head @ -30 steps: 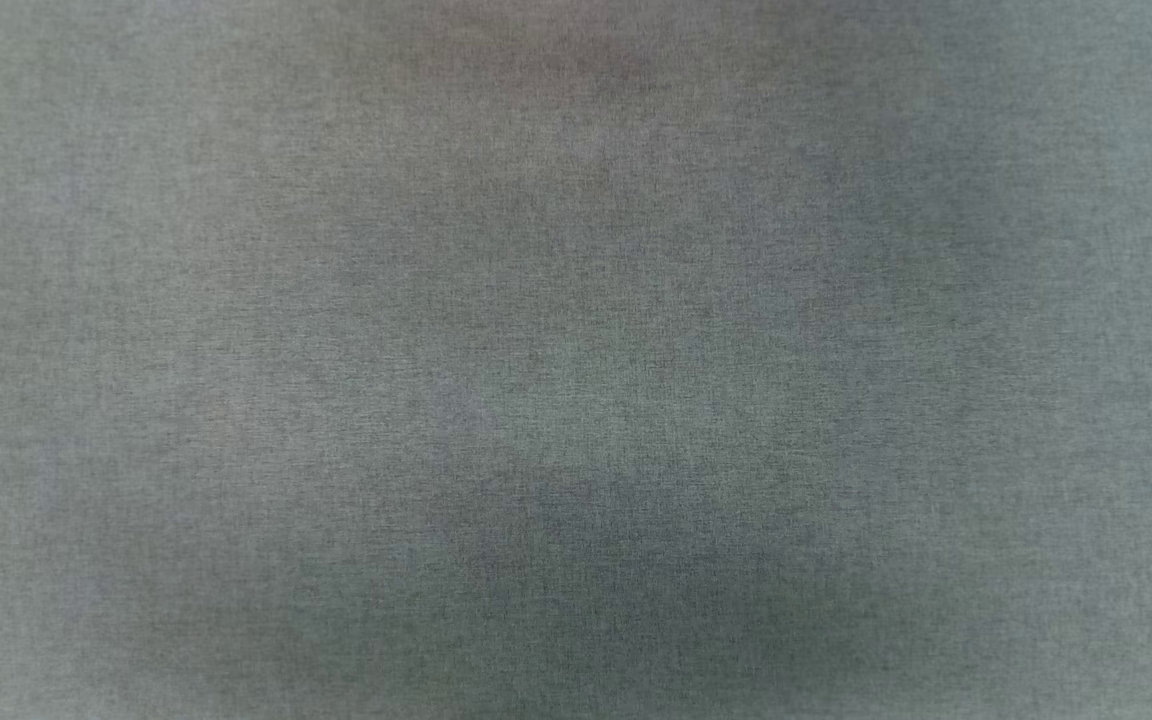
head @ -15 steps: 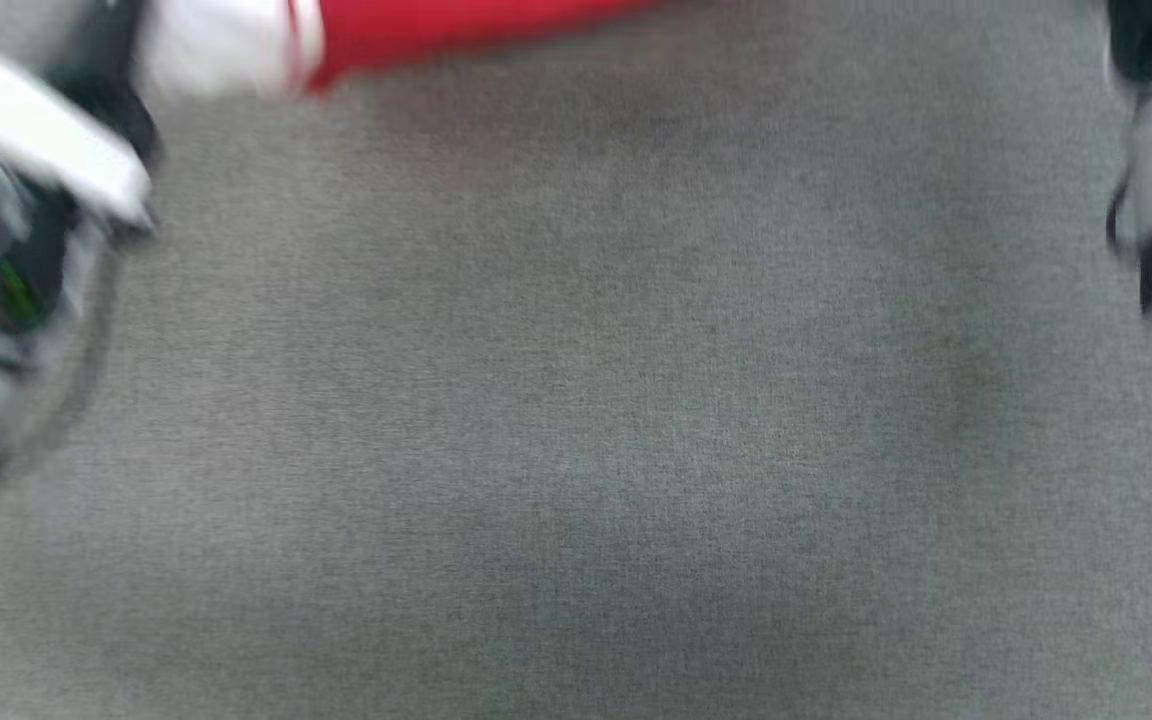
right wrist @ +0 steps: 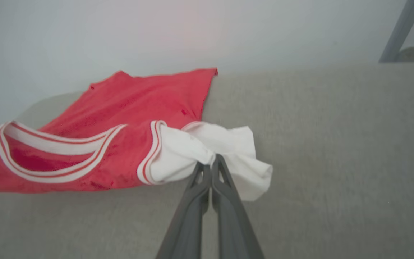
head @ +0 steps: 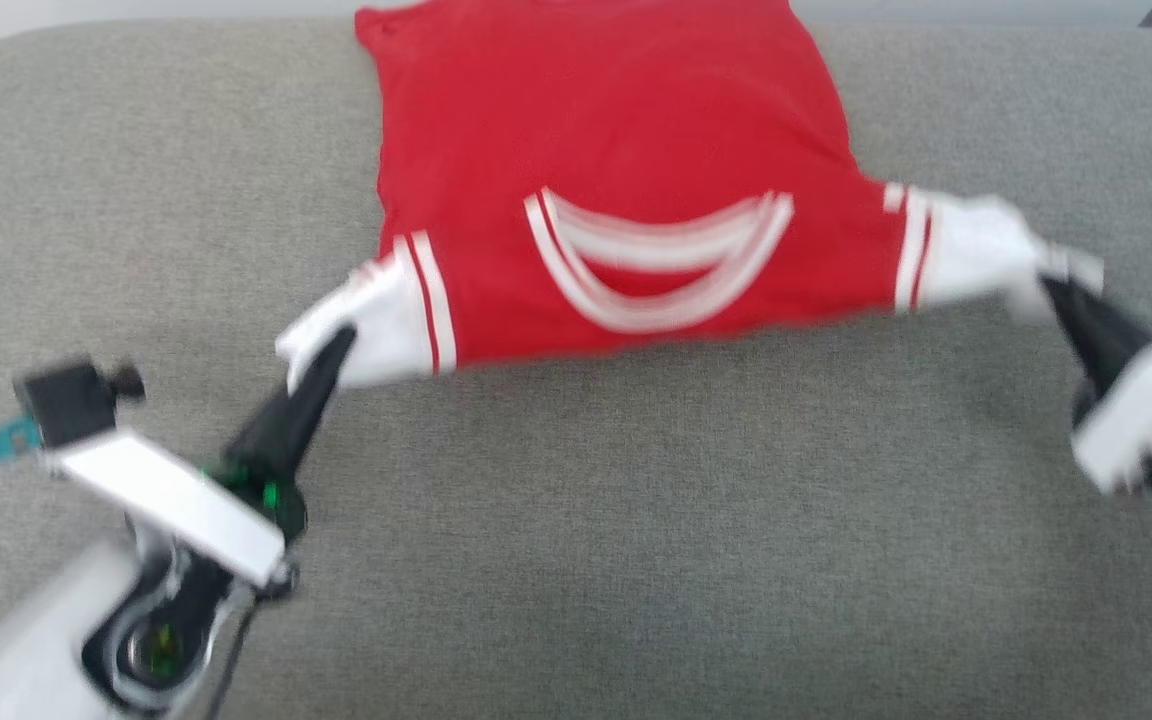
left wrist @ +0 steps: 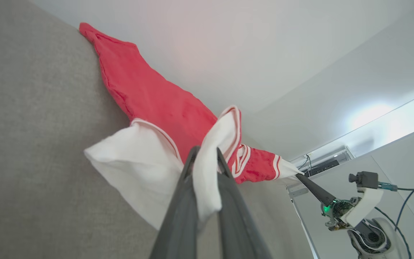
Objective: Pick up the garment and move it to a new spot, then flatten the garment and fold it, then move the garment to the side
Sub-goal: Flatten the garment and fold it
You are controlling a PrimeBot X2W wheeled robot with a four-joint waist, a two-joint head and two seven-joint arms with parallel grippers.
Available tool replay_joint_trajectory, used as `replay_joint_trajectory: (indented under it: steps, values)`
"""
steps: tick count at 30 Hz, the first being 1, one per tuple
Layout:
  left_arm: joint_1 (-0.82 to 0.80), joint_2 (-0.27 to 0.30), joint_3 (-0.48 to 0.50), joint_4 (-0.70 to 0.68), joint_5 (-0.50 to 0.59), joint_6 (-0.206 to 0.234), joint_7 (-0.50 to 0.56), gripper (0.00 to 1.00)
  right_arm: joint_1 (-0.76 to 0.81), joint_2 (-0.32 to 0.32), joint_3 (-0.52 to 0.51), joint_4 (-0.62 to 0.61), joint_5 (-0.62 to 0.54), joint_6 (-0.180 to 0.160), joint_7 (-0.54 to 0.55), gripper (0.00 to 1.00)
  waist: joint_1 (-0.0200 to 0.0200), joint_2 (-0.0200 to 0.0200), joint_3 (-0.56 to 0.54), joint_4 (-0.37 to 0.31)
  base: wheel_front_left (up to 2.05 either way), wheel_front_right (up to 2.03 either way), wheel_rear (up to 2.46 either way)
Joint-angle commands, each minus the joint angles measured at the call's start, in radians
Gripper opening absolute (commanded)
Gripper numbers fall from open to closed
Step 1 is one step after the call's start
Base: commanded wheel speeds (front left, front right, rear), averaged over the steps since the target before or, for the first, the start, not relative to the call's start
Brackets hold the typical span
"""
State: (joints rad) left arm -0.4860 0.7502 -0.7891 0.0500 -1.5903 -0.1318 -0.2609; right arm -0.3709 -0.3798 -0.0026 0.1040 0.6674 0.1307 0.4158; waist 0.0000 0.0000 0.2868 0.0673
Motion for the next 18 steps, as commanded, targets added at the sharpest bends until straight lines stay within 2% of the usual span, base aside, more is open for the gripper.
replay_joint_trajectory:
  steps: [1, 6, 10, 13, 18]
  values:
    - [0.033, 0.005, 0.013, -0.012, 0.019, 0.002, -0.005, 0.00, 0.047, 0.010, -0.022, -0.042, 0.011, 0.000, 0.019, 0.00, 0.0000, 0.0000, -0.007, 0.003, 0.00, 0.00, 0.00]
    - [0.180, 0.012, 0.056, -0.069, 0.049, 0.002, -0.005, 0.00, 0.309, 0.078, -0.114, -0.267, 0.005, 0.000, 0.144, 0.00, 0.0000, 0.0000, -0.019, 0.008, 0.00, 0.00, 0.00]
    - [0.281, 0.028, 0.078, -0.106, 0.070, 0.002, -0.005, 0.00, 0.461, 0.139, -0.175, -0.393, -0.001, 0.000, 0.216, 0.00, 0.0000, 0.0000, -0.019, 0.006, 0.00, 0.00, 0.00]
    - [0.341, 0.041, 0.098, -0.116, 0.079, 0.002, -0.005, 0.00, 0.541, 0.172, -0.209, -0.451, 0.003, 0.000, 0.259, 0.00, 0.0000, 0.0000, -0.018, 0.001, 0.00, 0.00, 0.00]
    - [0.441, 0.047, 0.134, -0.114, 0.097, 0.002, -0.005, 0.00, 0.626, 0.204, -0.253, -0.456, -0.015, 0.000, 0.297, 0.00, 0.0000, 0.0000, -0.026, -0.011, 0.00, 0.00, 0.00]
